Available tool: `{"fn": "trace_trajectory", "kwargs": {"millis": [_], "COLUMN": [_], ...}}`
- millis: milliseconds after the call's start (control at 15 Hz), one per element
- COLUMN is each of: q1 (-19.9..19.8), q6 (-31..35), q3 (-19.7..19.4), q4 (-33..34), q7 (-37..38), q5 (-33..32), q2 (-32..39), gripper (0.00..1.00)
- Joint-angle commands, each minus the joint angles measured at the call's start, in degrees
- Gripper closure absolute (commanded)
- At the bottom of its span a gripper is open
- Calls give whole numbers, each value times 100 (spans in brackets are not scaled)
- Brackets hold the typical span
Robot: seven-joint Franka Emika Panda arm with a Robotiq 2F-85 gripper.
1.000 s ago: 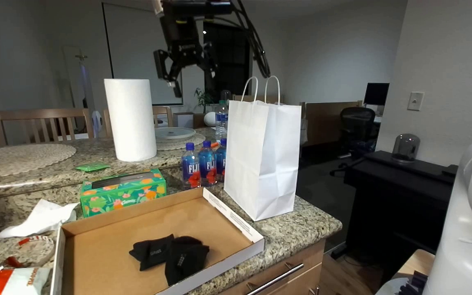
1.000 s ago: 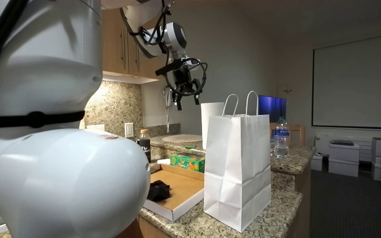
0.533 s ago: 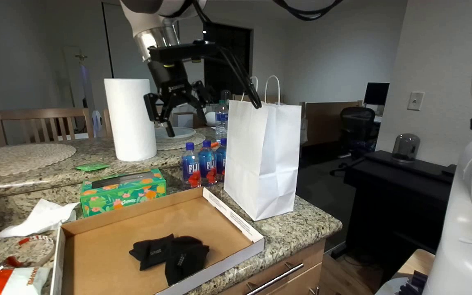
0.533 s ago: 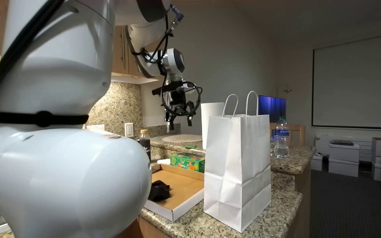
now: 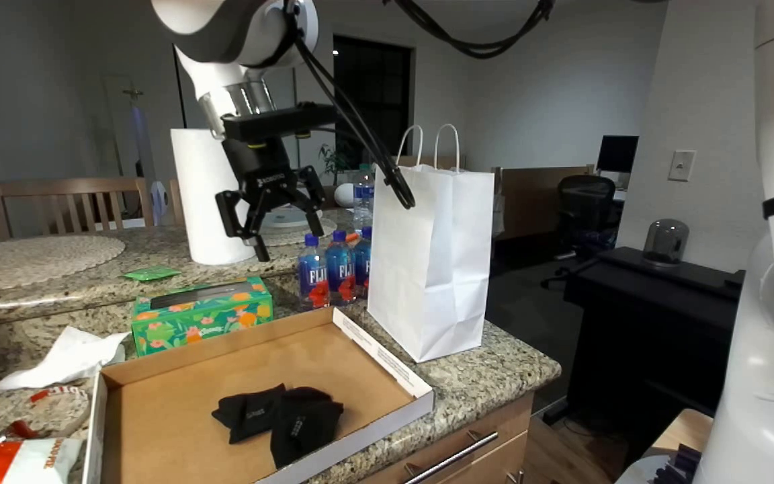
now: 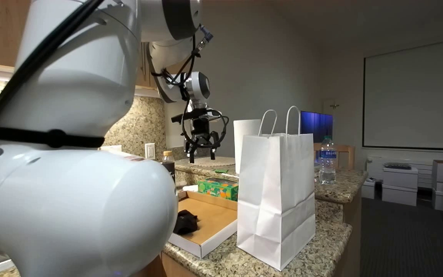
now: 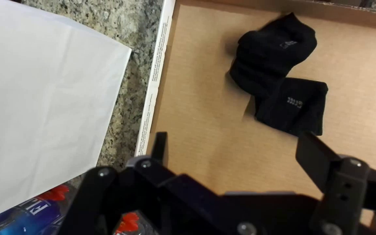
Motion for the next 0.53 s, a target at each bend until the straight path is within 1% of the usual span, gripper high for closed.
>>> {"fn": "trace_trajectory", "kwargs": {"millis": [0,467], "q1": [44,54], "q6": [166,144], "q3": [-34,-45], "q4": [-131,-101], "q7": [92,91], "q5": [127,182], "q2": [2,90], "gripper": [0,0]}}
